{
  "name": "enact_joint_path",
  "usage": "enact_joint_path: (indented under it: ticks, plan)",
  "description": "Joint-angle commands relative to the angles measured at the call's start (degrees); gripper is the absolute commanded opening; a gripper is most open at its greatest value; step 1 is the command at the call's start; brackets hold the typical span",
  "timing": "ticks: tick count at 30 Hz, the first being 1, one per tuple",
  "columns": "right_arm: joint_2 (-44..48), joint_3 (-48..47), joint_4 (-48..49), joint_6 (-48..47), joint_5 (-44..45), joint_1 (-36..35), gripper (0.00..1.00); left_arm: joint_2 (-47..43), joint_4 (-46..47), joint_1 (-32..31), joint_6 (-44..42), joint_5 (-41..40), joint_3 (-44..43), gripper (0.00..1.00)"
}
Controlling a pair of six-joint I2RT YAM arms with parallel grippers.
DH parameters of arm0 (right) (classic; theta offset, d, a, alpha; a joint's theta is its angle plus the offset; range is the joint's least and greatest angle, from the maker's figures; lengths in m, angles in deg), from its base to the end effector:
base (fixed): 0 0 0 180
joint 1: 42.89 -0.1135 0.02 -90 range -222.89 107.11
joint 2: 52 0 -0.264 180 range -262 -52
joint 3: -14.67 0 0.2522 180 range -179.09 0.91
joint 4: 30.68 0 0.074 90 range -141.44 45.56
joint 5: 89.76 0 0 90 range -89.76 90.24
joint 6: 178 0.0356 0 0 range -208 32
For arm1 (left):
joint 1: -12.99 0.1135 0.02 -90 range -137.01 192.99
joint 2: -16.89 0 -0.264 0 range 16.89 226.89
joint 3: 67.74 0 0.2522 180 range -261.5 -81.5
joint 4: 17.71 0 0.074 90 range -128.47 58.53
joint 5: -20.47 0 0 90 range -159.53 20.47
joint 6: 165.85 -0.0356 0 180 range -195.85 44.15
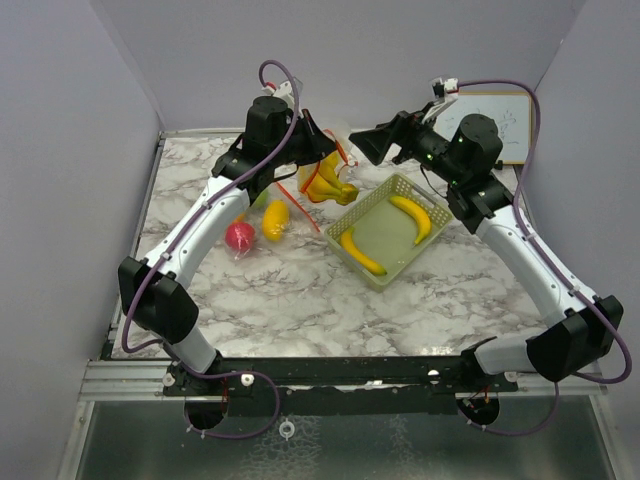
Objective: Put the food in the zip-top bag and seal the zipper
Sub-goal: Place the fake fruit in the zipper food storage bag.
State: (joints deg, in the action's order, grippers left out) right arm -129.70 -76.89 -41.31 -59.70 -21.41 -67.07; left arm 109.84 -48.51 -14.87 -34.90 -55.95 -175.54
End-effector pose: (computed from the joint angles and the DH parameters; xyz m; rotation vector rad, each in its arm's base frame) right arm 0.2825 0.1412 0.4379 -0.2618 1.5854 1.0068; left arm 0.3336 -0.1858 0.4119 -0.0488 1.9764 -1.0326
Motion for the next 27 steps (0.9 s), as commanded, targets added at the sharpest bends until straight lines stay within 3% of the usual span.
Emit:
enact_joint_path:
  ticks: [1,4,8,13,16,21,27]
  plan:
    - [2.7,-3.2,-9.4,-5.6,10.4,0.2,1.00,-0.3,-1.9,0.1,-3.1,-0.2,-0.6,0.00]
    - [1.1,-3.9,-15.6,-8.2,12.6,0.2,1.00,-1.3,-3.6,0.1,-5.0,-2.3,-0.7,0.00]
    - [-0.2,-1.8,-19.8,-9.8,11.4,0.2,0.88,-1.7,-3.9,0.2,-5.1,-2.8,-1.7,0.00]
    - [1.2,5.0,-18.8,-9.5,13.0,0.2,0.72,-2.3,-2.2,0.2,-2.6,-1.0,-2.3,0.00]
    - [1.4,7.7,-18.1,-9.7,13.2,0.2,0.69,-2.4,-2.2,0.2,-1.9,-0.9,-3.2,0.00]
    - [1.3,10.5,-12.3,-9.9,3.9,0.1,0.61,-2.4,-2.1,0.2,-1.5,-1.0,-3.5,0.00]
    - [-0.5,13.1,-6.1,-6.4,-0.7,0.0,0.59,-1.9,-0.7,0.2,-0.1,-0.2,-3.3,0.00]
